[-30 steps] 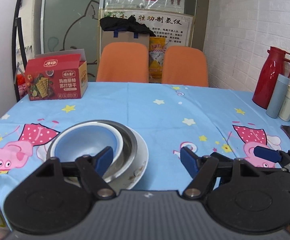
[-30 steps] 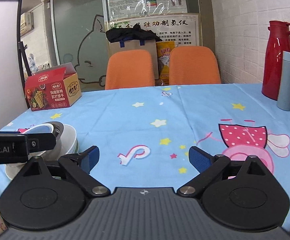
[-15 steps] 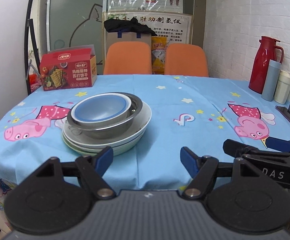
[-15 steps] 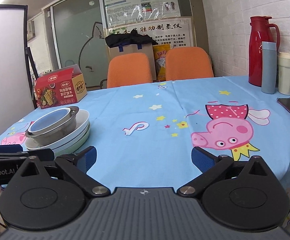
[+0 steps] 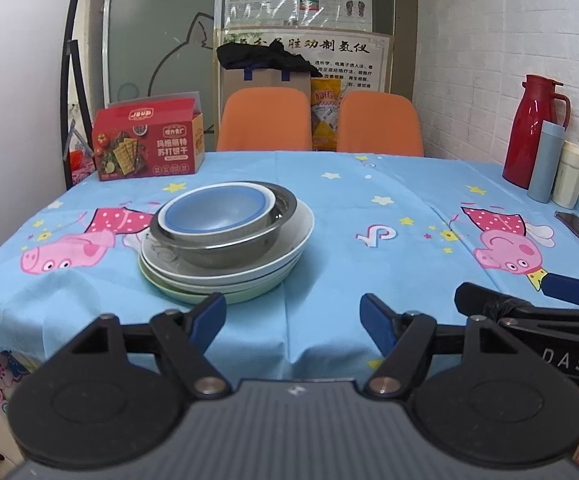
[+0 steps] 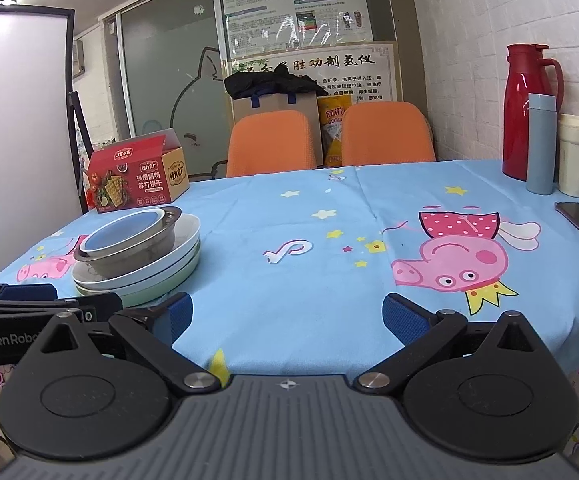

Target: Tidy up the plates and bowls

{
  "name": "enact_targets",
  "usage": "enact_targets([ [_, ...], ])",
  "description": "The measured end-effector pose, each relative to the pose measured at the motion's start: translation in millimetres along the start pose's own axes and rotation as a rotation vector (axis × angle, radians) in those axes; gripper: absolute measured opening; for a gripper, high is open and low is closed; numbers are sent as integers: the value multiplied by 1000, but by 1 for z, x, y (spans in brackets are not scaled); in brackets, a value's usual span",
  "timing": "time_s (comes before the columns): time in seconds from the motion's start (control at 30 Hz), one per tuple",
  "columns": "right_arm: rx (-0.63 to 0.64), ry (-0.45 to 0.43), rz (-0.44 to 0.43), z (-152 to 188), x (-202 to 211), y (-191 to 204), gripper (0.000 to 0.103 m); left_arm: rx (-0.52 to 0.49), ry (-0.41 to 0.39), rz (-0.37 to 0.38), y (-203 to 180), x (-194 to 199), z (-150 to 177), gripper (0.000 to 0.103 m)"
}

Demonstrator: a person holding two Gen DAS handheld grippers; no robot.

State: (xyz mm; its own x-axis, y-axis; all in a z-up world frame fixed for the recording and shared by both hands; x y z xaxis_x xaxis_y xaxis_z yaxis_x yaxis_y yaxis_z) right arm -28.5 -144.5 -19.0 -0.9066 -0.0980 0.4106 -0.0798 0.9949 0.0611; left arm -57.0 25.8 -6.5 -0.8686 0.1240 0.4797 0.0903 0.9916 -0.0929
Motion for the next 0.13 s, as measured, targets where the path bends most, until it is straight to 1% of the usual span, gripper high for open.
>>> enact_targets([
  [0.13, 4, 8, -1, 2, -1, 2, 103, 7, 14, -7, 2, -2, 1, 73],
])
Point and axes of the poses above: each gripper's, at about its wrist camera, not at the fingertips, and x roughly against the way its jaws point, y to its left, z to its underside, the point moved 3 cm from there along -x, roughly the way its jaws point, and after that the axes turned 10 degrees about z, right-handed, at the moved point
